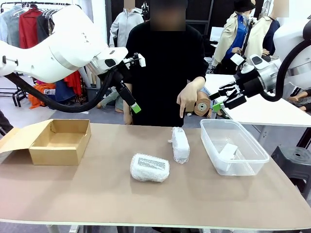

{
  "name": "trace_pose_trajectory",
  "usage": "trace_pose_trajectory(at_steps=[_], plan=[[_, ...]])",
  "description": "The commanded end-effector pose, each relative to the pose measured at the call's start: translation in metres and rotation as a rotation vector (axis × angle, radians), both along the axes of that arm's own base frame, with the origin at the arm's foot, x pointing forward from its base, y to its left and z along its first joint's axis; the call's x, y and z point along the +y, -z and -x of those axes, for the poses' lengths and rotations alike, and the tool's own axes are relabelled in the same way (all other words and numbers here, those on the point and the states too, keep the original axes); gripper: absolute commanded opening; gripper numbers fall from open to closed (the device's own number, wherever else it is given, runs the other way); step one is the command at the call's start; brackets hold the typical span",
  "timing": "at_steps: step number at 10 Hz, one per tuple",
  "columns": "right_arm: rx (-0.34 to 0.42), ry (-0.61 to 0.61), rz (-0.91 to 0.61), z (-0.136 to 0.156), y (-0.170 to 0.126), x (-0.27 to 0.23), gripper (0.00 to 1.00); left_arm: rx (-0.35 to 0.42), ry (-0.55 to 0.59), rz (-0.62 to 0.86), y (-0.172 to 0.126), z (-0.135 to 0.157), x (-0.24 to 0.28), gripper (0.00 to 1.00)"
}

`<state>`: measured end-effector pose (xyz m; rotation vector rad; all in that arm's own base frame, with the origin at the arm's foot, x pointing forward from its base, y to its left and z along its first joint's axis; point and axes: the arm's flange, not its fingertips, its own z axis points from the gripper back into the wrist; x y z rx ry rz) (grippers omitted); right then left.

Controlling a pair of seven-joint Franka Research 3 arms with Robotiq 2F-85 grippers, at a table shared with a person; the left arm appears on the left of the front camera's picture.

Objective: Separate and place wrapped and unwrapped clocks.
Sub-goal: Pick up the Digital clock indicated by the person.

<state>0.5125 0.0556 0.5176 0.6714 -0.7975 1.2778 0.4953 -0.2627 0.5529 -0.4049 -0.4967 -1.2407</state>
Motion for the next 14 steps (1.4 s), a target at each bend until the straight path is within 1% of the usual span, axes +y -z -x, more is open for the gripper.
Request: trace_pose_trajectory(at_steps=[1,14], plan=[[-0.006,0.018,-0.001,-0.0011,-0.0002,0.0032,1.00,0.000,-0.012,-0.008,-0.0010,0.0020,0.0015,1.00],[-0.006,0.018,-0.001,-0.0011,-0.0002,0.0032,1.00,0.000,-0.012,-0.008,-0.0010,0.0020,0.0015,1.00]])
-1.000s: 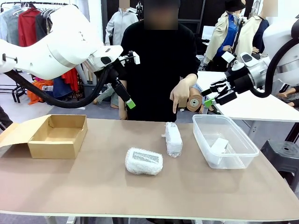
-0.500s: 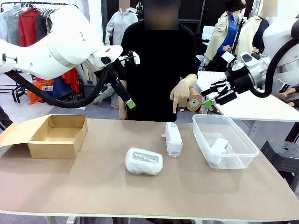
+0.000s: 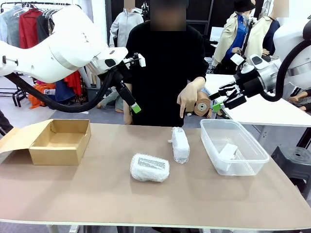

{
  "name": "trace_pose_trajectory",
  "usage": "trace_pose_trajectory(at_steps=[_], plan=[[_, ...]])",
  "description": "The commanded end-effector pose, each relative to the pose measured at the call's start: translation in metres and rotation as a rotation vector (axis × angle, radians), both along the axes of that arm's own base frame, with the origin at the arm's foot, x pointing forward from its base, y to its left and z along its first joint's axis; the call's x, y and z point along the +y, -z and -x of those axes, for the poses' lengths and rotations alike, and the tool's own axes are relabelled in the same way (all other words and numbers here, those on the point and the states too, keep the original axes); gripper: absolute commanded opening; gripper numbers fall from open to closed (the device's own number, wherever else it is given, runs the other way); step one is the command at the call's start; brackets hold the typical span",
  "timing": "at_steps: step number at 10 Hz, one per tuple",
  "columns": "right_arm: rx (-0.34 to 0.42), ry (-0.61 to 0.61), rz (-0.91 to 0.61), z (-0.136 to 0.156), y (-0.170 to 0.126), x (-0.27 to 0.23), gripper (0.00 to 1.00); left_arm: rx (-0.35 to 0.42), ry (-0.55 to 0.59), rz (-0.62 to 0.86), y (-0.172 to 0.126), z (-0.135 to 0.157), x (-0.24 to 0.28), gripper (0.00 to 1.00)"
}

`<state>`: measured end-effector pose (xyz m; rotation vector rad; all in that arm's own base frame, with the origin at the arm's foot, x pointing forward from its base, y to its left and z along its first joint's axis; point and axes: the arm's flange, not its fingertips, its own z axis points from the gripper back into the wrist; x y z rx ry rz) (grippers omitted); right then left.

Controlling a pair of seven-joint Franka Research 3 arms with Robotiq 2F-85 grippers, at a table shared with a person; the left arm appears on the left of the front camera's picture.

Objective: Separate and place wrapped and unwrapped clocks.
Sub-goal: Pick up the Digital clock indicated by the person.

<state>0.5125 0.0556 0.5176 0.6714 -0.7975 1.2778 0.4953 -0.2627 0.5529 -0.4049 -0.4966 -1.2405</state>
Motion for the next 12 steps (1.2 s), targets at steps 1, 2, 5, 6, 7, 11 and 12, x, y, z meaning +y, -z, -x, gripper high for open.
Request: trace_pose_trajectory(at_steps=[1,2,5,6,7,11,12], plan=[[-0.006,0.018,-0.001,-0.0011,-0.0002,0.0033,1.00,0.000,-0.012,-0.008,-0.0010,0.0020,0.0015,1.00],[-0.006,0.018,-0.001,-0.0011,-0.0002,0.0033,1.00,0.000,-0.012,-0.008,-0.0010,0.0020,0.0015,1.00],[-0.006,0.018,-0.001,-0.0011,-0.0002,0.0033,1.00,0.000,-0.012,-0.008,-0.0010,0.0020,0.0015,1.00],[-0.006,0.018,-0.001,-0.0011,-0.0002,0.0033,1.00,0.000,-0.012,-0.008,-0.0010,0.0020,0.0015,1.00],[-0.006,0.018,-0.001,-0.0011,-0.0002,0.0033,1.00,0.000,-0.012,-0.008,-0.0010,0.0020,0.0015,1.00],[-0.006,0.018,-0.001,-0.0011,-0.0002,0.0033,1.00,0.000,-0.012,-0.008,-0.0010,0.0020,0.0015,1.00],[-0.006,0.018,-0.001,-0.0011,-0.0002,0.0033,1.00,0.000,-0.012,-0.008,-0.0010,0.0020,0.0015,1.00]])
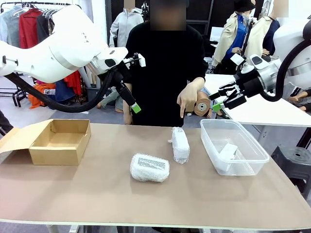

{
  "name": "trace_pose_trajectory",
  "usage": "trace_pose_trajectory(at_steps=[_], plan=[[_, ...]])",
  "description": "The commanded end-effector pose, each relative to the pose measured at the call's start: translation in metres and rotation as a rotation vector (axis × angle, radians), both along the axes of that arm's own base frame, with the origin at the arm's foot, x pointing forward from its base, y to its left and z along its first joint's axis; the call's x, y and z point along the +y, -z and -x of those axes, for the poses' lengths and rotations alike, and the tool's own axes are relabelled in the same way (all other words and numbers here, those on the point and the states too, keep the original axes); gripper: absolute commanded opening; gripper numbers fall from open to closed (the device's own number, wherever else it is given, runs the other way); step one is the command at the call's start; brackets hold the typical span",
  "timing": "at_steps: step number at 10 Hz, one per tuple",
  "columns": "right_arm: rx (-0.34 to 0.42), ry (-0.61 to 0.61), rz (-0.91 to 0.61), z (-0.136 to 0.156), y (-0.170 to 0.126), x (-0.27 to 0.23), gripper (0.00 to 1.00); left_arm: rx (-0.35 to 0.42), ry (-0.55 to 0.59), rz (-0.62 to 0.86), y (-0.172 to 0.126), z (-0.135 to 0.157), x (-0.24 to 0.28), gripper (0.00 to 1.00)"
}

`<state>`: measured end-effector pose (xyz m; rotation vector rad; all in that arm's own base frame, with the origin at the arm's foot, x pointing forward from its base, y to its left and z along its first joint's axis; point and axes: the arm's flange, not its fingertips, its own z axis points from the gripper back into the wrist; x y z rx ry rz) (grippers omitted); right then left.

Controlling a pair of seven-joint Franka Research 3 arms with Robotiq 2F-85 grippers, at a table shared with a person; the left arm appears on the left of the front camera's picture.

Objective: Separate and place wrapped and unwrapped clocks.
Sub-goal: Pick up the Digital clock indicated by the person.

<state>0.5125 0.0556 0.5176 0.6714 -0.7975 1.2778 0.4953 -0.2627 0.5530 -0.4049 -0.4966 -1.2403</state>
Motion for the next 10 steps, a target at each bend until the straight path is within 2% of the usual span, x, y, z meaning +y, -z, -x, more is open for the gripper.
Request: trace_pose_trajectory(at_steps=[1,3,5,6,7,8,9,10], plan=[[-0.006,0.018,-0.001,-0.001,0.000,0.003,1.00,0.000,-0.011,-0.008,-0.001,0.002,0.002,1.00],[-0.006,0.018,-0.001,-0.001,0.000,0.003,1.00,0.000,0.000,0.000,0.000,0.000,0.000,1.00],[-0.006,0.018,-0.001,-0.001,0.000,0.003,1.00,0.050,-0.132,-0.084,0.008,0.003,-0.019,1.00],[-0.006,0.018,-0.001,-0.001,0.000,0.003,1.00,0.054,-0.153,-0.090,0.009,0.002,-0.029,1.00],[-0.006,0.018,-0.001,-0.001,0.000,0.003,1.00,0.062,-0.165,-0.070,0.009,0.005,-0.040,1.00],[-0.006,0.018,-0.001,-0.001,0.000,0.003,1.00,0.076,-0.265,-0.033,0.010,0.007,-0.054,1.00],[-0.006,0.018,-0.001,-0.001,0.000,0.003,1.00,0.104,-0.254,-0.031,0.015,0.004,-0.064,1.00],[-0.006,0.018,-0.001,-0.001,0.000,0.003,1.00,0.114,-0.366,-0.023,0.021,0.004,-0.083,1.00]])
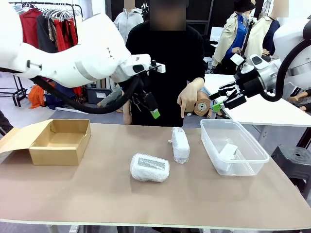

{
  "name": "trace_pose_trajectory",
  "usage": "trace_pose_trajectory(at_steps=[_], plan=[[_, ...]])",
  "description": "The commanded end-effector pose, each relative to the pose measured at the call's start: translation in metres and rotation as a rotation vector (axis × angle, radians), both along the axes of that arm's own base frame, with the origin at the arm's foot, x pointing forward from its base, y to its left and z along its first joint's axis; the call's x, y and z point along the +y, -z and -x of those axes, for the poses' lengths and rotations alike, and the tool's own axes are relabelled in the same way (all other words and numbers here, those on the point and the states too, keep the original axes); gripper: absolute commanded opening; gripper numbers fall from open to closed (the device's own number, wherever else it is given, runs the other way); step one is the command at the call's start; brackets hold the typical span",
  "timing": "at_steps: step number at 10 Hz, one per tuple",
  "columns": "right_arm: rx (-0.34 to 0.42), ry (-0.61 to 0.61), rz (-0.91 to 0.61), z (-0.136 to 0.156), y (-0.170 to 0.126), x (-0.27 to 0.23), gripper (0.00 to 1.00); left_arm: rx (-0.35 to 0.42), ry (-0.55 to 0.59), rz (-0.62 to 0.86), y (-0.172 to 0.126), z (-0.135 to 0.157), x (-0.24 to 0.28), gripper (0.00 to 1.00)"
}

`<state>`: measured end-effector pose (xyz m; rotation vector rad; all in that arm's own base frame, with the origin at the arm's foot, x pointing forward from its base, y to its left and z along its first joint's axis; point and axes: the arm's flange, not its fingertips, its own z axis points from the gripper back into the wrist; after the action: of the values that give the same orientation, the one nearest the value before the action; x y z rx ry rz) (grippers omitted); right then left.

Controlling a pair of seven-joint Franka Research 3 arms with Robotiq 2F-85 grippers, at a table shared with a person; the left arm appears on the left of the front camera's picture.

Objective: Separate and place wrapped and unwrapped clocks.
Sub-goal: Pick up the Digital clock indicated by the person.

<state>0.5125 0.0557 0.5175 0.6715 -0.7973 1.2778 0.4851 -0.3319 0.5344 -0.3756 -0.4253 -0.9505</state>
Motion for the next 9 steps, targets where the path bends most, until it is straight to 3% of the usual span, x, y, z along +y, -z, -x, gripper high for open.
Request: trace_pose_trajectory(at_steps=[1,4,6,8,9], plan=[[-0.007,0.018,-0.001,-0.001,0.000,0.003,1.00,0.021,-0.176,-0.021,0.007,-0.009,-0.027,1.00],[-0.007,0.018,-0.001,-0.001,0.000,0.003,1.00,0.015,-0.398,-0.078,0.022,-0.016,-0.061,1.00],[-0.007,0.018,-0.001,-0.001,0.000,0.003,1.00,0.083,-0.468,-0.040,0.032,-0.018,-0.089,1.00],[-0.007,0.018,-0.001,-0.001,0.000,0.003,1.00,0.100,-0.436,0.011,0.036,-0.024,-0.106,1.00],[-0.007,0.018,-0.001,-0.001,0.000,0.003,1.00,0.134,-0.284,0.018,0.032,-0.024,-0.097,1.00]])
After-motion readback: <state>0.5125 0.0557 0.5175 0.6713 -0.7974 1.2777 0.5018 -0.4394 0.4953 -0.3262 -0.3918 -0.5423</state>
